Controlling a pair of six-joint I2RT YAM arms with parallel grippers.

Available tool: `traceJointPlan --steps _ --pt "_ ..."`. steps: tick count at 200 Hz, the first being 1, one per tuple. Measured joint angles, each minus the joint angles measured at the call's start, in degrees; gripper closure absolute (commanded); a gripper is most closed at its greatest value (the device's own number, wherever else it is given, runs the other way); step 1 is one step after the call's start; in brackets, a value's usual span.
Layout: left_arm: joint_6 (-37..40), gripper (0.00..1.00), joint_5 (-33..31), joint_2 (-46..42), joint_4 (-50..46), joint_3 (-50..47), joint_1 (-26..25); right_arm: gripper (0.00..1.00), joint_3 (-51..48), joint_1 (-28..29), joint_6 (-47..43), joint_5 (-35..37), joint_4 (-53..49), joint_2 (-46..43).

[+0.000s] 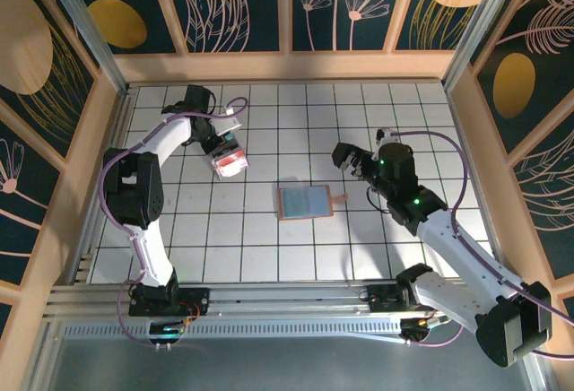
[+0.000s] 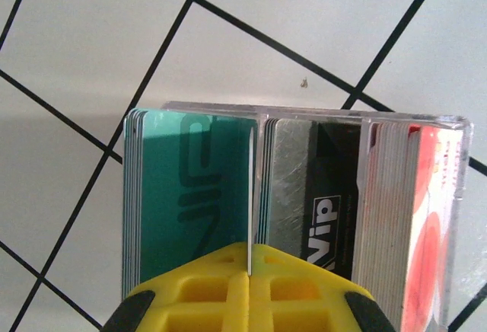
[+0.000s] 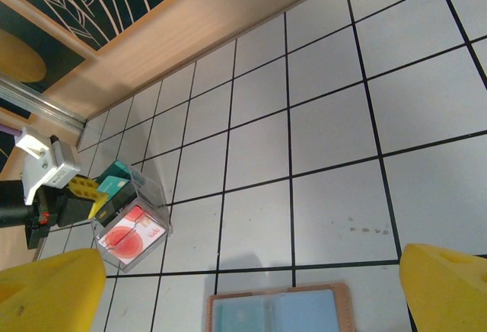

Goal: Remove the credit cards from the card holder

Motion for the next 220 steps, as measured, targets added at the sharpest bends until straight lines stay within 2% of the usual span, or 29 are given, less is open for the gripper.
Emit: traceJointPlan --steps 66,129,185,220 --pt "-2.4 1.00 4.1 0.9 -1.0 1.9 -1.1 0.01 0.3 0.0 0.2 -0.2 -0.1 1.0" --pt "-5.0 1.00 4.5 3.7 -1.4 4.7 -4.0 0.01 2.5 0.4 0.2 0.3 -3.5 3.7" --pt "-7.3 0.63 2.9 5.3 -5.0 9.7 -4.3 0.06 5.8 4.2 -0.2 4.8 -8.7 8.8" --pt "-7.6 0.61 1.8 5.3 -6.6 10.8 -4.3 0.10 8.2 6.8 -0.4 7.5 -11.3 12.9"
